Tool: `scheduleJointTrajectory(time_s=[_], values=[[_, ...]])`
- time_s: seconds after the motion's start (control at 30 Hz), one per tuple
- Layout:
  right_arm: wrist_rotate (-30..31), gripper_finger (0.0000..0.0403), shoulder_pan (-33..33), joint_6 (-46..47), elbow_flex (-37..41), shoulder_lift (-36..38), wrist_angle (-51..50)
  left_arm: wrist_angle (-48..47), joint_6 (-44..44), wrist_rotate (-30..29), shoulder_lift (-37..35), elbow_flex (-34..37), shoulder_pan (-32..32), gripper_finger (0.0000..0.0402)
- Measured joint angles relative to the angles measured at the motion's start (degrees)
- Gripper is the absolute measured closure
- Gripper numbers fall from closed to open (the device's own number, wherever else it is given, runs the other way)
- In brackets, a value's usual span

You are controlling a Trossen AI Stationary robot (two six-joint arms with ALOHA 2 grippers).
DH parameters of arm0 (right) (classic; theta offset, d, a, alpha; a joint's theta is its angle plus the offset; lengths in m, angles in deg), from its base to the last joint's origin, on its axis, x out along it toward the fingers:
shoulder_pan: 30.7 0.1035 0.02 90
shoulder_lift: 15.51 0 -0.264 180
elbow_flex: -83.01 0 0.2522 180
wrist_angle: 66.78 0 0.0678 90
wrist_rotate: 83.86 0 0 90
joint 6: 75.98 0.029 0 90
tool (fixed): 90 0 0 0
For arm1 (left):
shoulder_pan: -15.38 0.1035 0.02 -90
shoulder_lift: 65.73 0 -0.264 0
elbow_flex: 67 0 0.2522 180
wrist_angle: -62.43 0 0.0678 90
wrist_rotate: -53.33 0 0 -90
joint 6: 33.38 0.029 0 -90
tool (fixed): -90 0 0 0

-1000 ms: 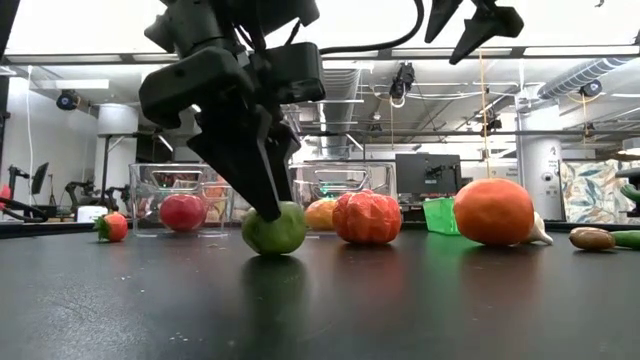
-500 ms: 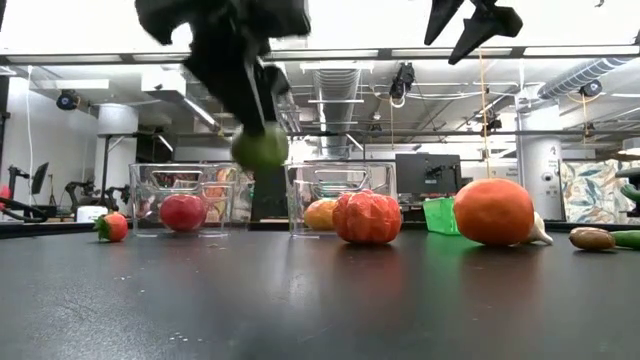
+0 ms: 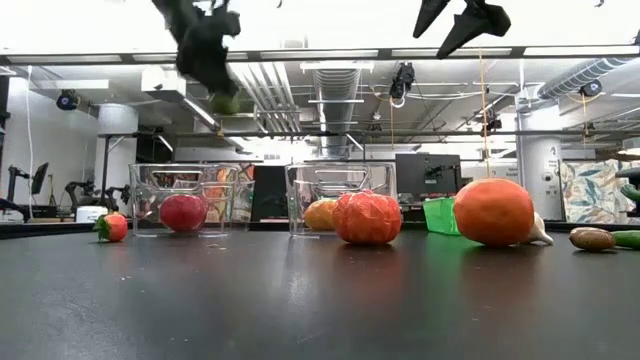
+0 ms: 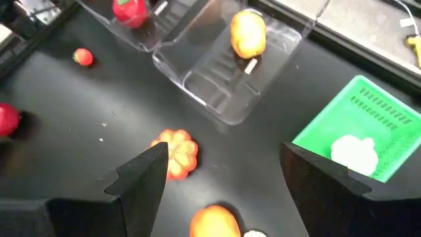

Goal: Sort produce into baskets
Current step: Put the lime into the left transparent bin

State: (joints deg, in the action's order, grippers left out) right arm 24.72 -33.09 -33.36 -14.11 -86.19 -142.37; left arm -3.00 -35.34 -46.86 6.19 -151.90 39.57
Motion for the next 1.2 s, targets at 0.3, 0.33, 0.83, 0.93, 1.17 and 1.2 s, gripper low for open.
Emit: scheduleJointTrajectory(time_s=[0.3,0.33,0.83,0.93,1.17,1.2], values=[[1.4,0.0122,-0.1,-1.3,0.0,0.0,0.9,2.7,-3.6,13.5,5.1,10.2,21.8,0.022],[1.7,0.0122,-0.1,-1.3,0.0,0.0,0.9,3.1,-3.7,13.8,6.0,10.3,22.6,0.022],[2.5,0.0122,-0.4,-1.3,0.0,0.0,0.9,4.6,0.2,11.9,16.4,5.6,23.2,0.0216],[2.5,0.0122,-0.4,-1.3,0.0,0.0,0.9,4.6,0.0,9.2,17.2,5.3,23.1,0.0215],[2.5,0.0122,-0.4,-2.0,0.0,0.0,0.9,5.2,0.0,9.2,17.3,5.3,23.0,0.0195],[2.5,0.0122,-0.4,-2.1,0.0,0.0,0.9,5.1,0.0,9.2,17.3,5.3,23.0,0.0188]])
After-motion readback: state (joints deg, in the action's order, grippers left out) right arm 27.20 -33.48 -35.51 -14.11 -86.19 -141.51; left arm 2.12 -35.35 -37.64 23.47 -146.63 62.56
